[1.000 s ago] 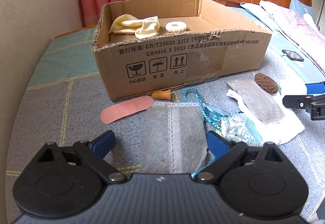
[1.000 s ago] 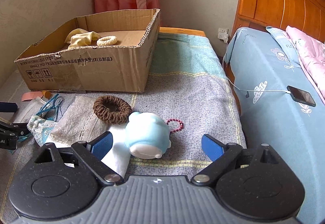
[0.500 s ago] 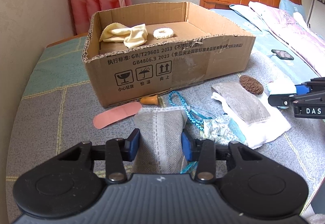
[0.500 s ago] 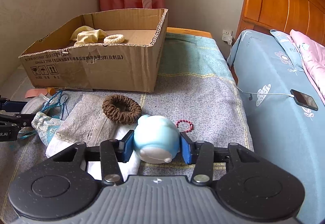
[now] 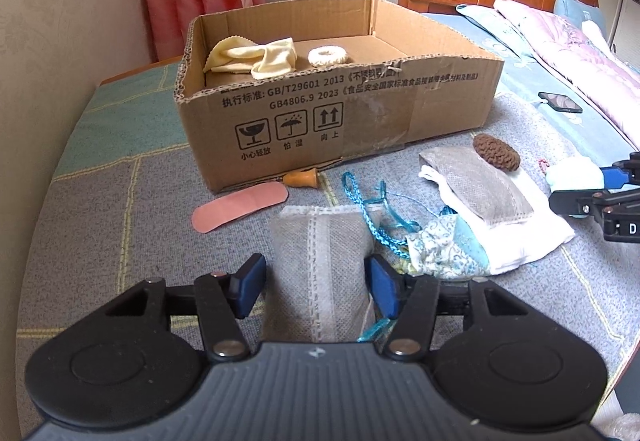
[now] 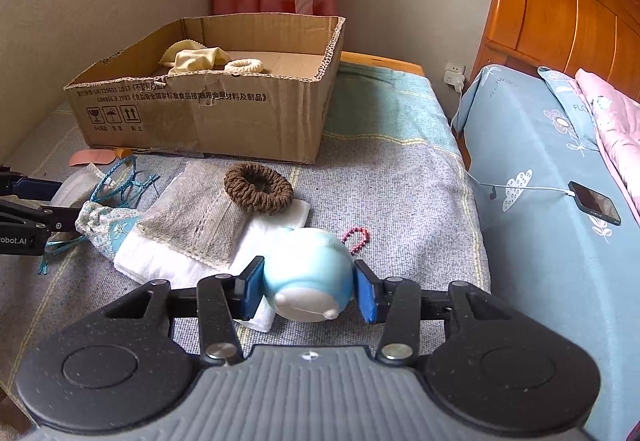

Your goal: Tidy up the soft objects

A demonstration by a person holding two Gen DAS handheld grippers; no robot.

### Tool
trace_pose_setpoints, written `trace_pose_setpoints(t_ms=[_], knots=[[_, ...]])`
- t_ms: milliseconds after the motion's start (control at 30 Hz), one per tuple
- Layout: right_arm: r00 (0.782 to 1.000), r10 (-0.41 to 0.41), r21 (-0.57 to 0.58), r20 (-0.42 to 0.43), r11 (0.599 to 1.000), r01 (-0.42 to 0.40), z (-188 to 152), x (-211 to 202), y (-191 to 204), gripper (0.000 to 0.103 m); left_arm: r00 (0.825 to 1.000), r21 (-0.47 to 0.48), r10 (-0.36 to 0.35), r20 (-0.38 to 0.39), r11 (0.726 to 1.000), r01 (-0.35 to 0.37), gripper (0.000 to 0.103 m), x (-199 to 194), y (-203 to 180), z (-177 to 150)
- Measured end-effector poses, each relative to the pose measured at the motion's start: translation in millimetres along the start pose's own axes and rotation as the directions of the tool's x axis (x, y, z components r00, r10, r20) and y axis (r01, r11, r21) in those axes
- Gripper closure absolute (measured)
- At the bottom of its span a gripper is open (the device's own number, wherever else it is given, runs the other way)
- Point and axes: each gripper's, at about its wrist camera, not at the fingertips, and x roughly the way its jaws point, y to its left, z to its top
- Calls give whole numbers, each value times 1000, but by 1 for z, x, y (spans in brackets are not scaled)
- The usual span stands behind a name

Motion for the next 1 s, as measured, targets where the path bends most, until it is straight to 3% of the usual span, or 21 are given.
trace_pose_setpoints(t_ms=[33, 133, 200, 700, 833, 900, 1000], knots=[[1000, -1, 0, 1, 1000, 1, 0, -1, 0, 52, 1000, -3, -6, -3, 1000, 6, 58, -1, 0, 1], [1000, 1, -2, 7, 1000, -1, 1, -3, 1, 52, 1000, -1, -16, -6, 1000, 16, 69, -6, 3, 3], [1000, 3, -8, 14, 1000, -3, 2, -7, 1, 52, 1000, 1, -19, -10, 1000, 19, 72, -13, 6, 4], [999, 25, -47, 45, 999, -23, 4, -23, 4, 54, 1000, 45, 23, 13, 999, -24, 72, -56, 17, 6], [998, 31, -37, 48, 999, -30, 4, -25, 2, 54, 995, -16, 91, -48, 996, -92, 73, -40, 33, -5], [998, 32, -38, 48, 999, -30, 3, -24, 3, 54, 995, -51, 82, -61, 995, -85, 72, -34, 41, -10], [998, 30, -45, 48, 999, -27, 3, -24, 4, 54, 994, -66, 91, -55, 993, -94, 60, -31, 44, -14]])
